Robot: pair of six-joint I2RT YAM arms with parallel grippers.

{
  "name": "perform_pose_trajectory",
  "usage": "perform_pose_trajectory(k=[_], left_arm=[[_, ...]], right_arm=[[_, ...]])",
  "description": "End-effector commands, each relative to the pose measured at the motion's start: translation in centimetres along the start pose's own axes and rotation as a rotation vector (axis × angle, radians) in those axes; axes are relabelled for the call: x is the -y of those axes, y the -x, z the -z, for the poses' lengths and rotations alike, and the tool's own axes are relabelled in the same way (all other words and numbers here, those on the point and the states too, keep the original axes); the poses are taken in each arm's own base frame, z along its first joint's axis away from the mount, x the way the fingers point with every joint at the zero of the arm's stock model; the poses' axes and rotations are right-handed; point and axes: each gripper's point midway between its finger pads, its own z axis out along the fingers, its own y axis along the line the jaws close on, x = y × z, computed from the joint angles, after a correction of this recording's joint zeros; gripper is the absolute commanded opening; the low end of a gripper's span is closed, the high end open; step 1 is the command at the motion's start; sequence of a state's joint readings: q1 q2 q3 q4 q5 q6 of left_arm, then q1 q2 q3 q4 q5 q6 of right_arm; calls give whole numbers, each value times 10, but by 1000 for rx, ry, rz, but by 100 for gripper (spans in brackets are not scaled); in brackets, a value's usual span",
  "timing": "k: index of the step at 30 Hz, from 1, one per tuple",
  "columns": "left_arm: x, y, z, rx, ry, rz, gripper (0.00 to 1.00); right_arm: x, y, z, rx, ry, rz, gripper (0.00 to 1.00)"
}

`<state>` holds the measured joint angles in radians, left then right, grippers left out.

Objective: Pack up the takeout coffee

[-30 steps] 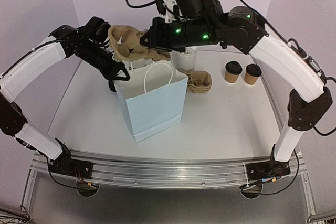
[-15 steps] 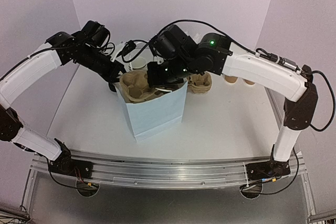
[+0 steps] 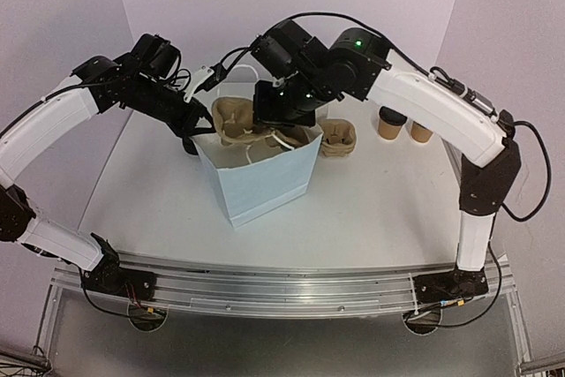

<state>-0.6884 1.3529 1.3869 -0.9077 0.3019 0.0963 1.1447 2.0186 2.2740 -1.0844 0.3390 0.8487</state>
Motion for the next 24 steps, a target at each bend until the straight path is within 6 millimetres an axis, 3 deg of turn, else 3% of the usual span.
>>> perform_pose_trajectory(k=[1,9,15,20,24], left_arm=[[2,17,13,62,5,18,0],[6,25,14,73,-19,65,0],[5,23,8,57,-29,129,0],[-1,26,10,54,8,167,0],[-5,30,8,62,30,172,0]], right_arm=[[26,-30,-30,-52,-230,81,0],[34,-53,-48,-75,-327,253,0],[22,-49,-65,-46,-307,287,0],[38,-59,-70,-43,-396,343,0],[20,-76,-78,-81,-352,489,0]])
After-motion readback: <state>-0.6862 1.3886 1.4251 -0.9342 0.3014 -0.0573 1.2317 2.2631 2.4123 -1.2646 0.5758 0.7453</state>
